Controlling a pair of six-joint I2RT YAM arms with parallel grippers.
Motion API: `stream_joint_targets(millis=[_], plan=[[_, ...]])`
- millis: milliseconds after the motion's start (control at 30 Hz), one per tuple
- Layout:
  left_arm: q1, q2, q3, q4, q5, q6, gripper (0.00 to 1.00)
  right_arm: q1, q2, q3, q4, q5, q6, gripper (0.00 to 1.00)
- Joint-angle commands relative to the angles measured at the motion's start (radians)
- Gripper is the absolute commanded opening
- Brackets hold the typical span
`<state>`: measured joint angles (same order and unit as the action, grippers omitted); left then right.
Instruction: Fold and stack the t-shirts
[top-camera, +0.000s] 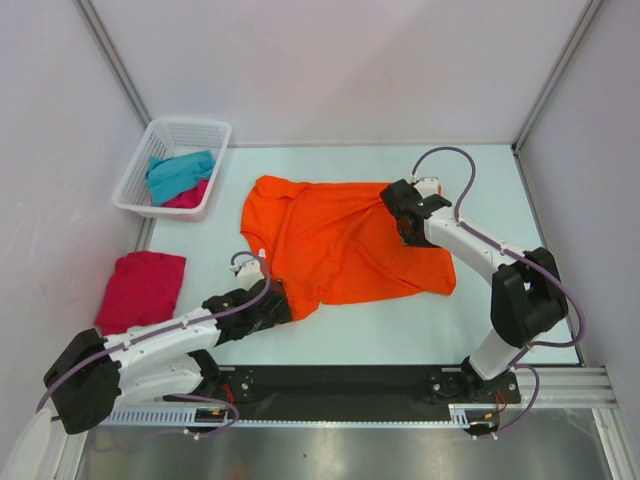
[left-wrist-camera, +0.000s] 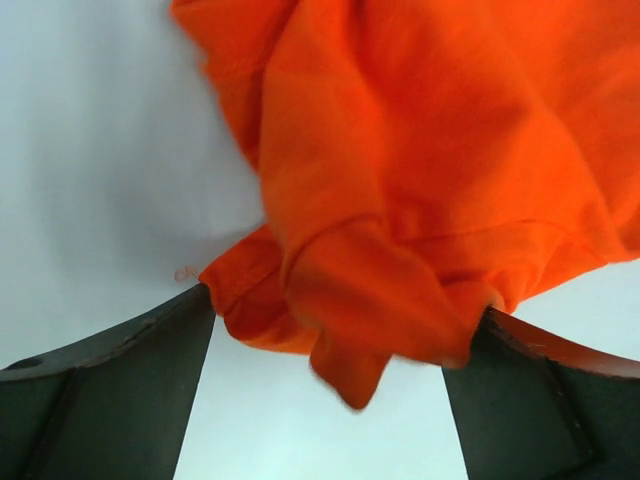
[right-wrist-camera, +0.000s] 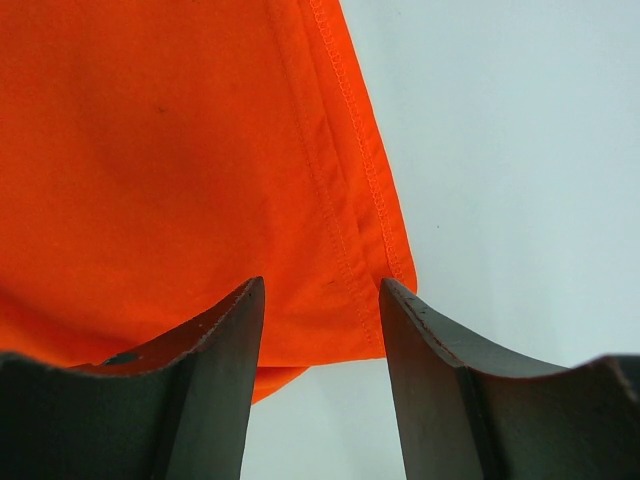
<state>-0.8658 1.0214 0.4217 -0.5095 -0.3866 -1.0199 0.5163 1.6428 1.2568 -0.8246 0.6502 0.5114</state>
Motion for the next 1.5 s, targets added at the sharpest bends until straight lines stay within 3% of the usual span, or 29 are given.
stream_joint_targets(millis=[0,67,167,200,467,667,800,1000,1267,1467], plan=[[-0.010,0.113,-0.055,0.124,0.052,-0.022,0.88,0.007,0.005,0.004,-0.007,0.042,-0.005,0.55],[-0.013,0.140,-0.051,0.163,0.064,-0.014,0.80,0.005,0.005,0.004,-0.010,0.043,-0.008,0.55],[-0.016,0.170,-0.044,0.195,0.101,-0.008,0.19,0.007,0.008,0.007,-0.008,0.049,-0.011,0.55],[-0.019,0.174,-0.041,0.201,0.109,-0.006,0.05,0.007,0.009,0.010,-0.008,0.051,-0.013,0.55],[-0.035,0.080,-0.008,0.198,0.268,0.000,0.00,0.005,0.028,0.024,-0.001,0.062,-0.028,0.55],[-0.039,-0.105,0.058,0.181,0.503,-0.057,0.00,0.005,0.041,0.036,0.004,0.063,-0.034,0.55],[-0.039,-0.199,0.074,0.149,0.558,-0.115,0.00,0.004,0.048,0.033,0.004,0.057,-0.034,0.54],[-0.039,-0.305,0.057,0.016,0.497,-0.154,0.01,0.004,0.046,0.026,-0.001,0.043,-0.028,0.56],[-0.027,-0.389,0.037,-0.026,0.460,-0.201,0.00,-0.010,0.031,-0.043,-0.010,-0.034,0.007,0.57],[0.056,-0.419,0.066,-0.083,0.459,-0.154,0.00,-0.004,-0.014,-0.158,-0.021,-0.057,0.035,0.58]])
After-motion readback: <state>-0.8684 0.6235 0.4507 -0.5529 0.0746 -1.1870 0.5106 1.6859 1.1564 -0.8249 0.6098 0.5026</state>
